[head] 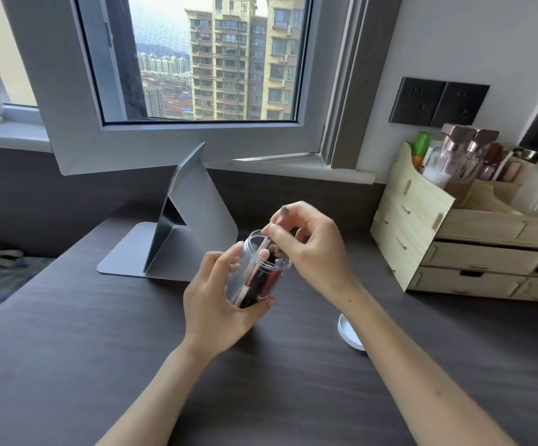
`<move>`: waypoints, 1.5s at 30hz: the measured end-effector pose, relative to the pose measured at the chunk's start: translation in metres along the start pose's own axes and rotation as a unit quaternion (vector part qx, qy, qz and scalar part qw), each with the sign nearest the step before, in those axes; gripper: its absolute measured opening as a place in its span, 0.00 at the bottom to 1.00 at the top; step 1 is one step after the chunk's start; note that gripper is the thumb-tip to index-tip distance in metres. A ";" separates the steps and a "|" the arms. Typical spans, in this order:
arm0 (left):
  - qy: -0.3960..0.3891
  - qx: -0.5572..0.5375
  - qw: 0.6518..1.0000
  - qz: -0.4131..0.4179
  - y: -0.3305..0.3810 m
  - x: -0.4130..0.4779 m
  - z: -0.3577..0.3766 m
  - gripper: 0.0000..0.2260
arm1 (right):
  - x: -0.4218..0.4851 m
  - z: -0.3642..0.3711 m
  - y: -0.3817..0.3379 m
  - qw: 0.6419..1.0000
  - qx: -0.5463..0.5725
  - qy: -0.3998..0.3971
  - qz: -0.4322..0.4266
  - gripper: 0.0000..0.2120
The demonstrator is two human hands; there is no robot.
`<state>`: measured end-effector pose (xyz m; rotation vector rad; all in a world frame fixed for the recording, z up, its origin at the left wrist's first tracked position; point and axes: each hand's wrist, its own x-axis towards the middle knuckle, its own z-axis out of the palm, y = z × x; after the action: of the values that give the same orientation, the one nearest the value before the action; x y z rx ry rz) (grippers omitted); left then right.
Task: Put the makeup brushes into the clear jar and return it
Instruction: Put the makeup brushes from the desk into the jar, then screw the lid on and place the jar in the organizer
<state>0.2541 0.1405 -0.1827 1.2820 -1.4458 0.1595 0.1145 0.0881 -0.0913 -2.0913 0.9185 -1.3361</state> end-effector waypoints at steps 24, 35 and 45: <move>-0.065 -0.064 0.994 -0.066 0.018 0.006 0.001 0.36 | -0.062 -0.091 0.058 0.962 0.002 -0.156 0.222 0.21; -0.205 -0.163 0.954 -0.143 0.069 0.023 -0.009 0.32 | -0.033 -0.060 0.019 0.851 0.494 -0.007 0.179 0.25; -0.286 -0.271 0.896 -0.203 0.085 0.029 -0.019 0.31 | -0.037 -0.072 0.015 0.846 0.493 -0.138 0.149 0.22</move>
<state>0.2090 0.1701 -0.1088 1.1638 -1.5064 -0.9146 0.0339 0.1030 -0.0947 -1.2123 0.2749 -0.9731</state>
